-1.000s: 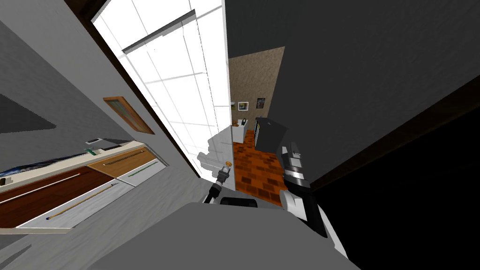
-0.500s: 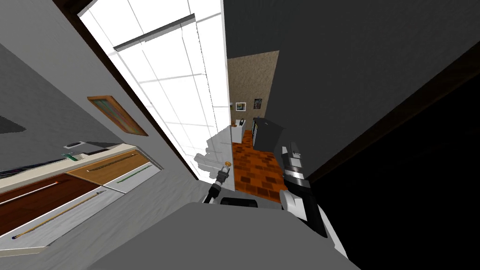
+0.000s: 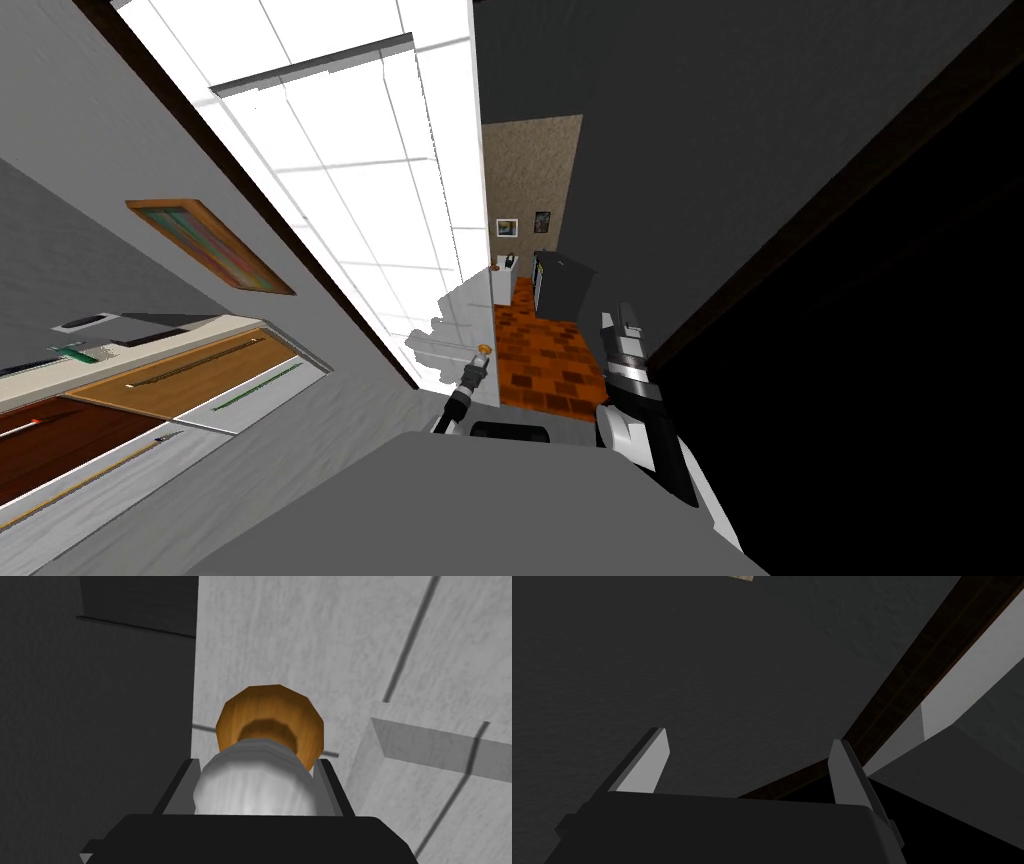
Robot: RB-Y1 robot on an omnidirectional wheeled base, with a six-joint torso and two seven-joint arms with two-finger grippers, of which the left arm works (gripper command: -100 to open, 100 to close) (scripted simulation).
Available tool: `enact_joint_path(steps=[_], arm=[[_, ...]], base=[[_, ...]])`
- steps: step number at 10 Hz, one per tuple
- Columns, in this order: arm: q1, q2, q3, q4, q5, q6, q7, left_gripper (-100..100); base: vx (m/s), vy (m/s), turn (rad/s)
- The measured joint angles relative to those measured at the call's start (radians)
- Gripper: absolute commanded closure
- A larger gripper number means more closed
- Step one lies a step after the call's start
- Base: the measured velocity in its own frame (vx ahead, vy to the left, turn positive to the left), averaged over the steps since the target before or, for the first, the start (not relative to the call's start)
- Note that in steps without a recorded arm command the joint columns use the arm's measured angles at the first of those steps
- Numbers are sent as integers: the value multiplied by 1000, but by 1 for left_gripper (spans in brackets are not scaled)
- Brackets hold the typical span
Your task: Pull the door open
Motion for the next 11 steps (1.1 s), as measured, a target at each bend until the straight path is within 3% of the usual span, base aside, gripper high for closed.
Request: enact_joint_path(steps=[11], arm=[[-13, 18, 9, 42, 57, -11, 283, 100]], base=[[-58, 23, -116]])
